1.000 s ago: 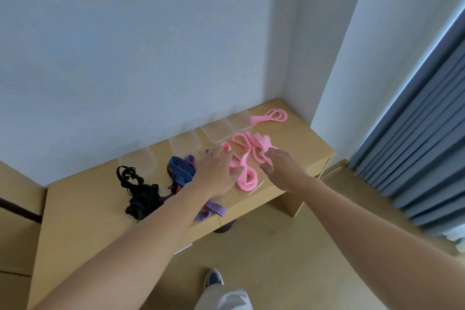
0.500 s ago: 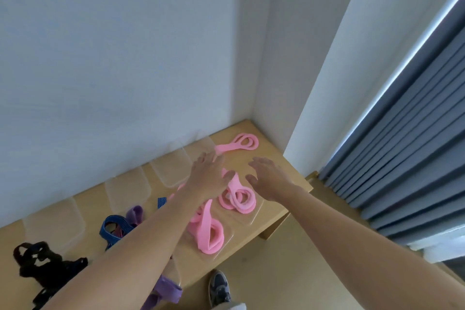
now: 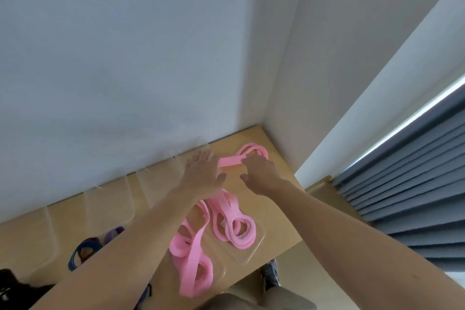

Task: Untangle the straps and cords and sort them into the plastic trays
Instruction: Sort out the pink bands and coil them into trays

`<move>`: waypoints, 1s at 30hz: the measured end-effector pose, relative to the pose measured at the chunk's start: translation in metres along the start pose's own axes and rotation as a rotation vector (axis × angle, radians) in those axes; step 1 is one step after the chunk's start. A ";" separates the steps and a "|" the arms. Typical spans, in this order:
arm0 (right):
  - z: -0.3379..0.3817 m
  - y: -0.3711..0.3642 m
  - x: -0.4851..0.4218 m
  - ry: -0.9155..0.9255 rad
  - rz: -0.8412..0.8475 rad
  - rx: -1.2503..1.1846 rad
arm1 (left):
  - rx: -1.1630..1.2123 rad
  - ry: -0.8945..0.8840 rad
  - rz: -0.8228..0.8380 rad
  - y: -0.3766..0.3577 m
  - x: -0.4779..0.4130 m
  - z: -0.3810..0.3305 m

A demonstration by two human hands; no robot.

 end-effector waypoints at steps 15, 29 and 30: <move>0.005 -0.025 -0.116 0.254 0.070 0.260 | 0.141 0.381 -0.125 0.007 -0.007 -0.028; -0.016 -0.017 -0.120 0.311 0.115 0.102 | 0.299 0.583 -0.361 0.004 0.027 -0.064; -0.018 -0.014 -0.117 0.295 0.127 0.048 | 0.302 0.580 -0.378 0.003 0.029 -0.065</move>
Point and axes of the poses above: each hand's wrist, its own x-axis away from the middle knuckle, its own y-axis out of the back of the hand, z = x × y, the point moved 4 cm from there along -x, towards the middle knuckle, and after that the axes turned 14 degrees about -y, right-handed, at the moved point
